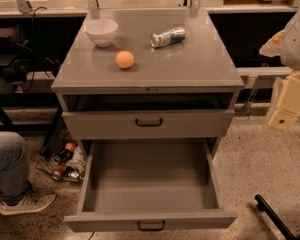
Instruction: Place orange into middle drawer
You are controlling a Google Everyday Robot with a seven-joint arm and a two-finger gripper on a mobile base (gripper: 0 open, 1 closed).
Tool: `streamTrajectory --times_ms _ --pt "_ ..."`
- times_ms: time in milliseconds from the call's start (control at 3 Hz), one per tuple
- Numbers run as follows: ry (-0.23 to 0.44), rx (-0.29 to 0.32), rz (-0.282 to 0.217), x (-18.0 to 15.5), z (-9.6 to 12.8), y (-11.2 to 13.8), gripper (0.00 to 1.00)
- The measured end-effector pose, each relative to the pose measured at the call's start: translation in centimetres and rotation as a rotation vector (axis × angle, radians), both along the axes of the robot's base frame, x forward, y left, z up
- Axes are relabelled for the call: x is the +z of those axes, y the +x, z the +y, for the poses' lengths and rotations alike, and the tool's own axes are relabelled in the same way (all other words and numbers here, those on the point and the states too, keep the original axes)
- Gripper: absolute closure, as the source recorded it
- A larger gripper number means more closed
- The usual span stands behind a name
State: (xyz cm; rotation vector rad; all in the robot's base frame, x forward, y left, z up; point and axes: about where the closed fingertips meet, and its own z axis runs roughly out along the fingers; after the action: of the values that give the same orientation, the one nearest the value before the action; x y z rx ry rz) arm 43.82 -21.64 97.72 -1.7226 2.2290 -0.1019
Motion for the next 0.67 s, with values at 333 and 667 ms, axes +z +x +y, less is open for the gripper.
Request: streamTrajectory --times_ms 333,667 --pt "0.0 0.0 0.0 0.0 0.0 0.0 0.0" --pt "0.091 -0.006 -0.049 0.4 1.6 2.9 0.0"
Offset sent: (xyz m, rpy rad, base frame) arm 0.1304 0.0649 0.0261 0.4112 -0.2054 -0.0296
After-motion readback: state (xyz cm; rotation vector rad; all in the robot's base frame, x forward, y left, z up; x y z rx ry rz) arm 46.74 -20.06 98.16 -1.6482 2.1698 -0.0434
